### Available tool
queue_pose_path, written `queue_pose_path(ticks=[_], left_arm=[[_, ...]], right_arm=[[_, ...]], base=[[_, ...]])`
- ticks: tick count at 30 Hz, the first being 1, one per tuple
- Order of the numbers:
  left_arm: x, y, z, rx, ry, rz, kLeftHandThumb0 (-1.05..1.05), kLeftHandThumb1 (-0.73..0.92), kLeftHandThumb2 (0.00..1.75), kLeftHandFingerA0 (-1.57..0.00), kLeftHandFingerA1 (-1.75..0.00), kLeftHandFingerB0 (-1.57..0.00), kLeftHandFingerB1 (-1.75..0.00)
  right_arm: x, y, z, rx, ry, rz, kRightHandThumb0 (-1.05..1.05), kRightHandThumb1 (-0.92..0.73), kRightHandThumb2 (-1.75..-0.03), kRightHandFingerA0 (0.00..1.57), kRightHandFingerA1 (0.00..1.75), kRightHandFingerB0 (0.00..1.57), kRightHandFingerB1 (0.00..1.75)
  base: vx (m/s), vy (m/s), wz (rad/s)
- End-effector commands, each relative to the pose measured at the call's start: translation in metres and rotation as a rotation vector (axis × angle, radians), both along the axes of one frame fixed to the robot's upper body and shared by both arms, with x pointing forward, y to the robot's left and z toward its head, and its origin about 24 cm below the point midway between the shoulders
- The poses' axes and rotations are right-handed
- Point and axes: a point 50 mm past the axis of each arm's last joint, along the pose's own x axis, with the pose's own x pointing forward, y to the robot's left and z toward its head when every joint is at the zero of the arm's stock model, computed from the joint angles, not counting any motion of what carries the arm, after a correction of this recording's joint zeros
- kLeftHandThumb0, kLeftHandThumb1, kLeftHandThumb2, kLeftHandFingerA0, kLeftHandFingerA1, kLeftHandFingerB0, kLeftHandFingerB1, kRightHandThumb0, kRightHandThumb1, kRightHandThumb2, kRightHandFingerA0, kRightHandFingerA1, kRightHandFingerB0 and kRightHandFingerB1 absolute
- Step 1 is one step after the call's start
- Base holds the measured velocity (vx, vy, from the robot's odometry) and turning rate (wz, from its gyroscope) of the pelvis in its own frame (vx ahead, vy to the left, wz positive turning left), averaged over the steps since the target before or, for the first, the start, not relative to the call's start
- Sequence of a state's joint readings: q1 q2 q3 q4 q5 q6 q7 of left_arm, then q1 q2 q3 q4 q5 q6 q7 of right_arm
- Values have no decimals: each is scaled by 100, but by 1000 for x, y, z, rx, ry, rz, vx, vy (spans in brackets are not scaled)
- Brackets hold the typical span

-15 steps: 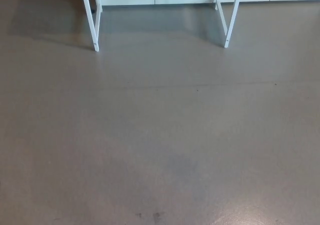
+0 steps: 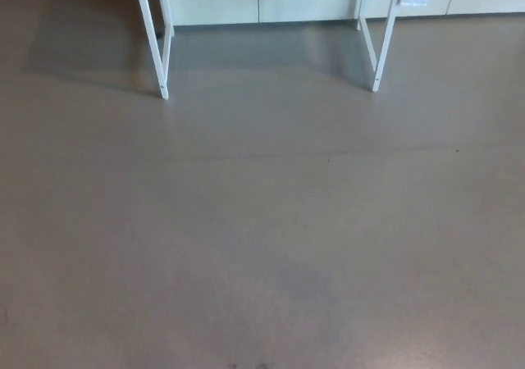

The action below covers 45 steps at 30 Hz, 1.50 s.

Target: The robot walks towards a table in front, picks a dumpling toy with left hand and puts it in an orange round plate

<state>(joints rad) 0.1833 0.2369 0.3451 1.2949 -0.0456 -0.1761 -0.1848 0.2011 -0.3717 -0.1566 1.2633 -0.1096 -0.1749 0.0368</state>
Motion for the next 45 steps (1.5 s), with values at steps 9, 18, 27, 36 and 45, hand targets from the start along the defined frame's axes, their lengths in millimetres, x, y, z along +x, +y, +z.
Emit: queue_pose_path(ticks=[9,18,27,36,45], left_arm=[[8,9,5,21,-36,-8,-46,49,87,-76,-141,-33,-41],[9,8,5,-2,-61,17,-46,54,85,-67,-142,-32,-42],[9,8,5,11,-45,-3,-47,56,82,-67,-143,-30,-41],[8,8,5,27,-35,-9,-45,57,81,-72,-147,-34,-41],[10,8,5,7,-47,-10,-41,43,97,-65,-152,-32,-39]], right_arm=[[5,-2,2,-11,-25,15,-25,-58,-57,90,70,45,43],[5,-2,2,-6,-26,-1,-24,-58,-57,89,69,46,43],[7,-2,2,-3,-39,0,-26,-60,-58,81,70,48,45],[6,-2,2,4,-36,-2,-27,-61,-58,94,78,48,44],[8,-1,2,-4,-37,10,-27,-60,-58,92,76,49,46]], base=[[137,240,-17],[240,-64,15],[332,-242,14],[418,145,-35],[388,110,-2]])
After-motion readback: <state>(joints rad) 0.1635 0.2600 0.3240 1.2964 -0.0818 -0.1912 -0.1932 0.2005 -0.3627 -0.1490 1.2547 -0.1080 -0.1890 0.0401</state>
